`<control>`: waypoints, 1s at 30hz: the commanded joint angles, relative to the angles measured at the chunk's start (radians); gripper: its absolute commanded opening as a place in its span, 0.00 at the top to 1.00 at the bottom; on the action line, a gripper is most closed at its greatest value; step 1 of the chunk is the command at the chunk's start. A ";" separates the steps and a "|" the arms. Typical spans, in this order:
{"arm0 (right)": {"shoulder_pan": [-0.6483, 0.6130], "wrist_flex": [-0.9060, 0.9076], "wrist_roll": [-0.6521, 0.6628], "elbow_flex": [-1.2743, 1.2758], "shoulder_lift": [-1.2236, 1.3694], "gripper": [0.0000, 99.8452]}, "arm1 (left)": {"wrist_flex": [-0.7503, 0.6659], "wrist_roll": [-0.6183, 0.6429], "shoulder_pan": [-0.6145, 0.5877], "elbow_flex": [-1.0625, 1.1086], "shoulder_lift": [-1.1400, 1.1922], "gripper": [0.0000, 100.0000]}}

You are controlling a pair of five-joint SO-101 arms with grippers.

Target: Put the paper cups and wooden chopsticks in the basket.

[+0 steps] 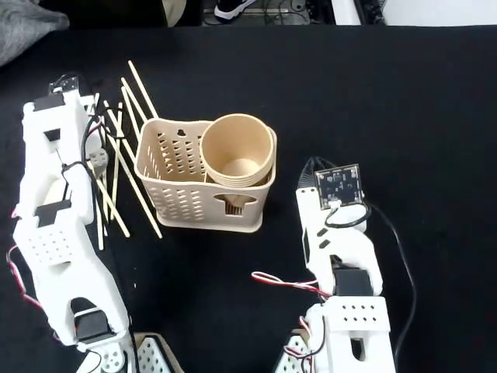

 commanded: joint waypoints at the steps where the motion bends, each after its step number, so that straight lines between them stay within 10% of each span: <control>1: 0.011 0.000 0.000 -0.004 -0.001 0.99 | 0.087 -0.051 -0.002 -0.111 -0.031 0.97; 17: 0.011 0.000 0.000 -0.004 -0.001 0.99 | 0.118 -0.341 0.025 -0.216 -0.025 0.97; 30: 0.011 0.000 0.002 -0.004 -0.001 0.99 | 0.184 -0.173 0.002 -0.193 -0.008 0.82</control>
